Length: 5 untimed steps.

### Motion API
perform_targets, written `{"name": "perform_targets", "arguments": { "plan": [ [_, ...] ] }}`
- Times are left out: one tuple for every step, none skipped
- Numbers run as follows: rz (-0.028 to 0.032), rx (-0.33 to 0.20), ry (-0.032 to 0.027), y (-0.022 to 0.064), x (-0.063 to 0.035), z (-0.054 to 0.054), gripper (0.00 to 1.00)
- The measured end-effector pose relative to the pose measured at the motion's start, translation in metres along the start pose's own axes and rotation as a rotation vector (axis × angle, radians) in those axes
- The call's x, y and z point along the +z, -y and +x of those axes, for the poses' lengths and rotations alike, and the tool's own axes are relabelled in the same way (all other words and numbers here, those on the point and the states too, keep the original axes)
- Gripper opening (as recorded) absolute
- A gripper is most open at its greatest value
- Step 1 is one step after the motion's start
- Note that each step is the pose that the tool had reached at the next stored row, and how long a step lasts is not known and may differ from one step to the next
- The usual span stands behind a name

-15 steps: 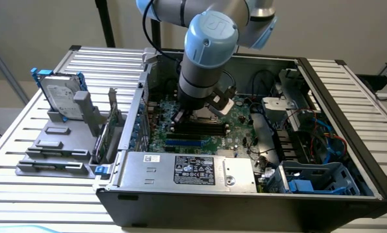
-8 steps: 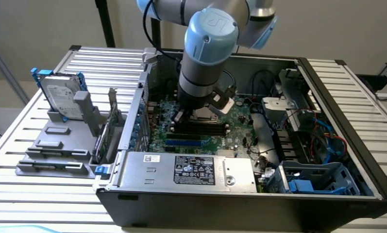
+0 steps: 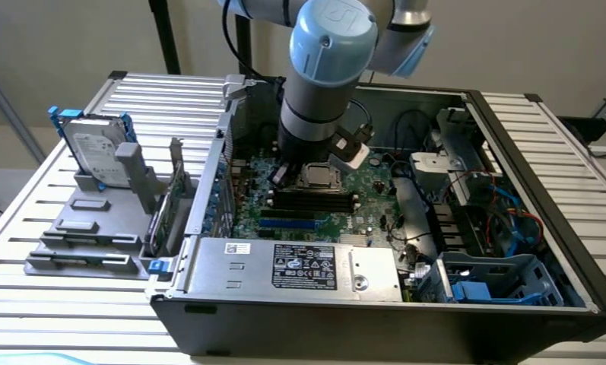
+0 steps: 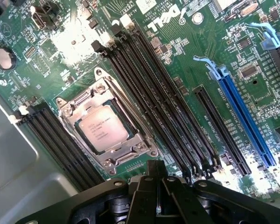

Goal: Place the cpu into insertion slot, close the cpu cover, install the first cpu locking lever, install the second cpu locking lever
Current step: 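Install the second cpu locking lever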

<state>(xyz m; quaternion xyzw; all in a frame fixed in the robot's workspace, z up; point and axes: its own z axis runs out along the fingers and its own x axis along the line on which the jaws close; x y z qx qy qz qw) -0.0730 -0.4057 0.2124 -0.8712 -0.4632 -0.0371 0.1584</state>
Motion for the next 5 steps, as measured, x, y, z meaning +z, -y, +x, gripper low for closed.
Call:
{"name": "perform_targets", "arguments": {
  "plan": [
    [0.0002,0.0,-0.0002,0.0,0.0,0.0,0.11],
    [0.0009,0.0,-0.001,0.0,-0.0001,0.0,0.11],
    [0.0015,0.0,-0.0019,0.0,-0.0001,0.0,0.11],
    [0.0016,0.0,-0.002,0.0,-0.0001,0.0,0.11],
    [0.0017,0.0,-0.0023,0.0,-0.0001,0.0,0.11]
  ]
}}
